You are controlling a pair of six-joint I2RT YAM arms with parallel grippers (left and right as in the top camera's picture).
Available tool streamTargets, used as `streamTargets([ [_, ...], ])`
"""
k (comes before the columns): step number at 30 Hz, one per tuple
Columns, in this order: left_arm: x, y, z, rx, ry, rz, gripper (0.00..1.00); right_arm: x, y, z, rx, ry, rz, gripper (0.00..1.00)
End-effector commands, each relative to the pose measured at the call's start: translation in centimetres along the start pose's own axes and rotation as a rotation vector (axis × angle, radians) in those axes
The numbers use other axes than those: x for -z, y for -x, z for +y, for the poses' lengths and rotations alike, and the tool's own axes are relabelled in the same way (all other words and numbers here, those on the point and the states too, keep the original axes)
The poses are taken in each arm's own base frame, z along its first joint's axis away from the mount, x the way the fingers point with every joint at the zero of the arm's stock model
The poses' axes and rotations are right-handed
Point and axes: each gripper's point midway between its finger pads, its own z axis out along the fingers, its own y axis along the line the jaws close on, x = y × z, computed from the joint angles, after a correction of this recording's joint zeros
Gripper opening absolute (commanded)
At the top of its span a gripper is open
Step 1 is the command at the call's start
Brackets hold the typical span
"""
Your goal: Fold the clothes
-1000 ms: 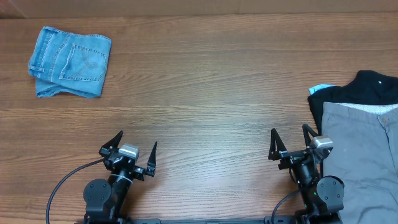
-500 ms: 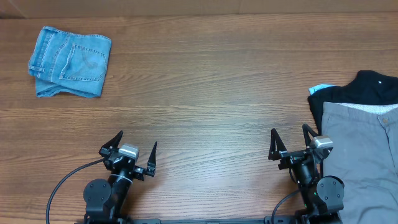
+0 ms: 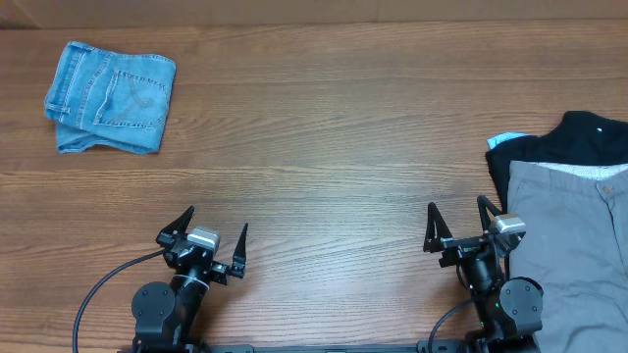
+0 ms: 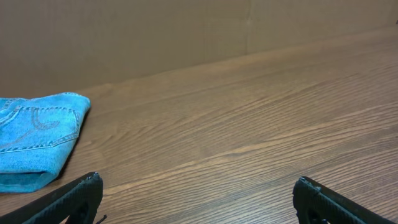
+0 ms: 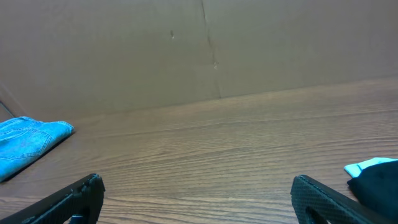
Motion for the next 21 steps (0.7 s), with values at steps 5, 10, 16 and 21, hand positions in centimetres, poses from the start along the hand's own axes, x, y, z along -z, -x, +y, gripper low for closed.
streamTargets([
  [5,0.01,0.12,-0.12,-0.025,-0.003,-0.010,1.00,-0.01,-0.08,-0.07,0.001,0.000,-0.007,1.00],
  [10,0.02,0.15,0.14,-0.048,0.012,-0.011,1.00,-0.01,-0.03,-0.05,0.001,0.001,-0.010,1.00],
  [16,0.01,0.10,0.14,-0.045,0.012,-0.009,1.00,-0.01,-0.07,-0.05,0.001,0.001,-0.008,1.00],
  [21,0.02,0.19,-0.31,-0.022,-0.015,-0.014,1.00,0.00,0.08,0.52,0.001,0.033,-0.012,1.00],
])
